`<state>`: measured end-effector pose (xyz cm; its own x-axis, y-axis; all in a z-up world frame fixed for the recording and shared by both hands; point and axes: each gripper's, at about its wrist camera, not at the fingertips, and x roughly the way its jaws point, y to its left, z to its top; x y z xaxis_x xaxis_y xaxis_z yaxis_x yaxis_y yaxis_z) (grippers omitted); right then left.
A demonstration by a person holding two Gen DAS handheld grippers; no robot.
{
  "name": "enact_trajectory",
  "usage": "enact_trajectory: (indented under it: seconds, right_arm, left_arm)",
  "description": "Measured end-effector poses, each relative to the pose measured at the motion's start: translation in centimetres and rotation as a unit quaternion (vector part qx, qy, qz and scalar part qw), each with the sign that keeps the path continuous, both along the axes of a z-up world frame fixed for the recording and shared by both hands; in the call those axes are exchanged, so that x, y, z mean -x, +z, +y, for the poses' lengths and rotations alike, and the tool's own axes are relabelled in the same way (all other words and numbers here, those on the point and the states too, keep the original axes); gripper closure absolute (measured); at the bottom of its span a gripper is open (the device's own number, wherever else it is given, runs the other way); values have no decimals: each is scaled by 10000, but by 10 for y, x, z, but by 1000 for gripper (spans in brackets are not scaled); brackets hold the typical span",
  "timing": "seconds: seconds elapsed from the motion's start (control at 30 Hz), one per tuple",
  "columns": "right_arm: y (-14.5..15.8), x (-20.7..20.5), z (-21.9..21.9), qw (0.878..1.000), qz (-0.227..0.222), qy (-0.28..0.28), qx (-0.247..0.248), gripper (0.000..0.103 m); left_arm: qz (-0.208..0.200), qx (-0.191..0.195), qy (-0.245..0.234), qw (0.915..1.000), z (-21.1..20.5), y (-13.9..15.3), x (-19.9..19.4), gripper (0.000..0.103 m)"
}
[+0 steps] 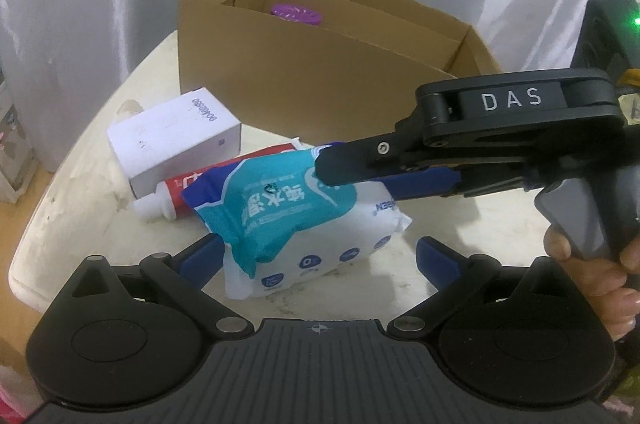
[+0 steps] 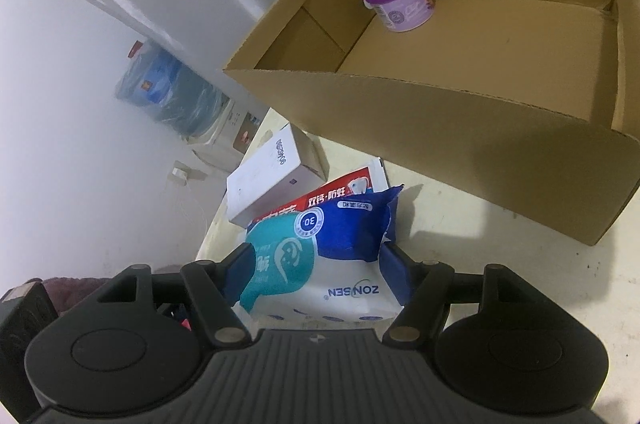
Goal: Organize objects
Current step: 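Close the right gripper on the edge of the wet wipes pack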
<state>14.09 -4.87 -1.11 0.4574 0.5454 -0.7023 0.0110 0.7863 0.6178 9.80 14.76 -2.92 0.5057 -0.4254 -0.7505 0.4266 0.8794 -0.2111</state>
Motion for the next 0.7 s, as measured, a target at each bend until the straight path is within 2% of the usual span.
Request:
enact_trajectory:
  seconds: [0.1, 0.7]
  right_arm:
    - [3, 2, 0, 9999, -18, 60, -88, 31]
    - [8, 28, -7, 9998, 75, 157, 87, 31]
  left_arm:
    - [-10, 26, -45, 10000, -2, 2, 2, 1]
    - [-1, 29, -384, 9993, -19, 8, 28, 1]
